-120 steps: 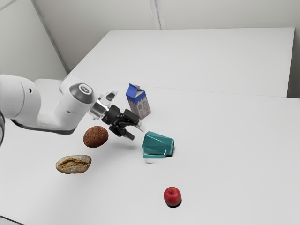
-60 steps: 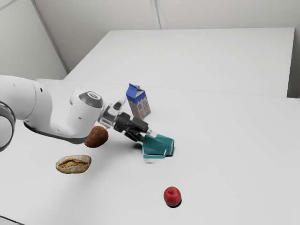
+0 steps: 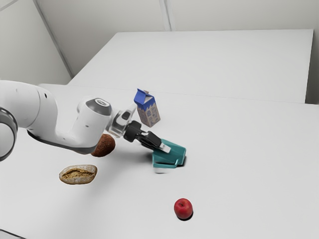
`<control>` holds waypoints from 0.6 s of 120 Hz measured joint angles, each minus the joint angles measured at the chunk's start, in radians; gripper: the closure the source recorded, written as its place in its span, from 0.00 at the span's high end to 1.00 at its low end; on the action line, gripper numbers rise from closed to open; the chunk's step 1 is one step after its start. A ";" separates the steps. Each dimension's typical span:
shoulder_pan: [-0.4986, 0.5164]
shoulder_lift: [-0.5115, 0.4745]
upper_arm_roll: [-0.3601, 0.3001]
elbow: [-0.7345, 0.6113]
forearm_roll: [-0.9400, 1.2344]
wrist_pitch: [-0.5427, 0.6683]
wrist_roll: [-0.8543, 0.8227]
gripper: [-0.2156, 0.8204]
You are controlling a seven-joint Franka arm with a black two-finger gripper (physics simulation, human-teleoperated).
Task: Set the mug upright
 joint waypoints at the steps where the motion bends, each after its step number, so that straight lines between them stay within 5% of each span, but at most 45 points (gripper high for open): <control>1: 0.000 -0.001 0.000 0.000 0.000 0.000 0.002 0.16; 40: 0.001 -0.020 -0.011 -0.002 0.010 0.005 0.049 0.07; 72: 0.000 -0.159 -0.027 -0.031 0.134 0.045 0.023 0.06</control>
